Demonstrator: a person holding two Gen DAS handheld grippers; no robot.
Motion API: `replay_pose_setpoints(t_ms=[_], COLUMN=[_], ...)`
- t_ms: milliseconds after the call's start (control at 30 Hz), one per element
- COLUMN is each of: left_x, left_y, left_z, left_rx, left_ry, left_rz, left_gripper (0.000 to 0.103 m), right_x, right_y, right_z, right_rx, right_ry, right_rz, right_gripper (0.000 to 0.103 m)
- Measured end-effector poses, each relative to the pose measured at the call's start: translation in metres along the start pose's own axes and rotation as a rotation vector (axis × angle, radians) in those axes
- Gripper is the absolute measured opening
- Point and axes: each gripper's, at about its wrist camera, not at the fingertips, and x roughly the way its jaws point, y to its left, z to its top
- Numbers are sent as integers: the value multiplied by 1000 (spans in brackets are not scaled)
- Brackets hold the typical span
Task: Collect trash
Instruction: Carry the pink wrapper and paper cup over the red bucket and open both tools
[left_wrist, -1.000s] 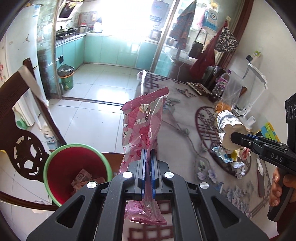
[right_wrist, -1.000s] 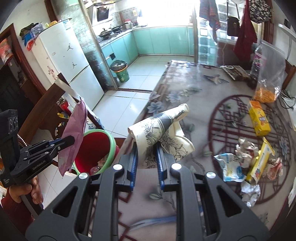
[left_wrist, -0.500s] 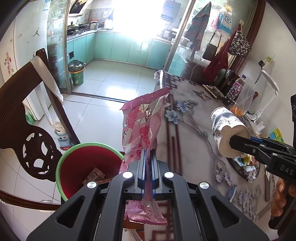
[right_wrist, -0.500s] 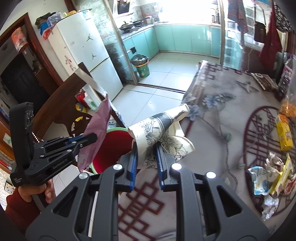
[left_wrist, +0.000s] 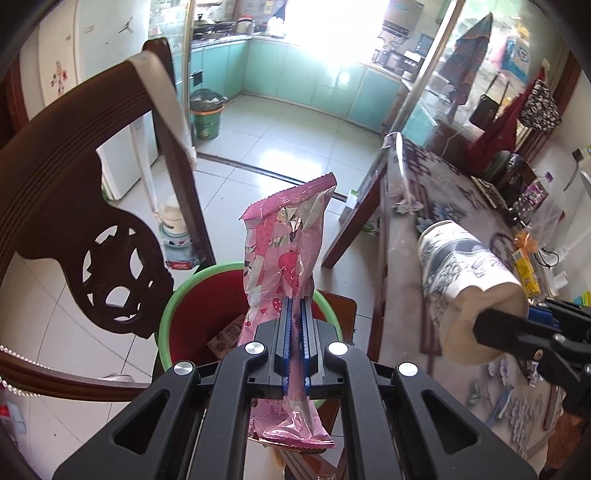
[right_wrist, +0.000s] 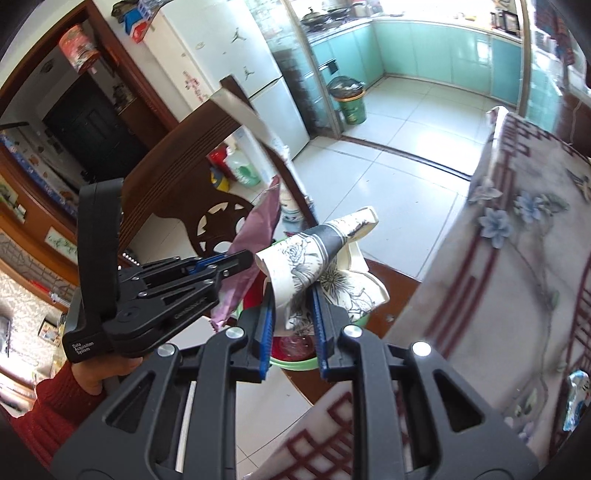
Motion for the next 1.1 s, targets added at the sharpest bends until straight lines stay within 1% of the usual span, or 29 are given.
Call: replay_pose_setpoints(t_ms=[100,433,467,533,567,600,633,667,767,867,1000,1100], left_x=[7,17,17,17,17,16,15,14,8,0,-13,-24], left_y=[9,21,22,23,24,25,25,25,22,15,-3,-24], left_z=[0,7,7,8,9,10,10,11,13,15,16,14], left_rx=[-22,-44,-47,-54,-61,-67,-72,-78,-68,-54,-23,11], left_ry=[15,21,19,12,11,11,10,7,-7,-25,-47,-65], left_rz=[9,29,33,42,43,40,40,41,43,41,14,-28], left_gripper=[3,3,5,7,11,15,25,31,38,44,46,47], right_x=[20,33,34,33,32,29,27,25,11,-9,-41,-69], right_y=[5,9,8,6,5,4,3,2,-1,-4,-12,-24], right_z=[8,21,21,19,19,18,19,19,16,9,-5,-21], right_rx=[-6,-16,-15,-9,-5,-2,0,1,-6,-25,-25,6], right_ry=[33,39,39,37,31,18,14,13,-2,-29,-76,-107], right_rz=[21,19,19,18,14,11,10,10,-8,-49,-106,-155], right_gripper=[19,20,21,38,49,50,50,50,50,50,50,50])
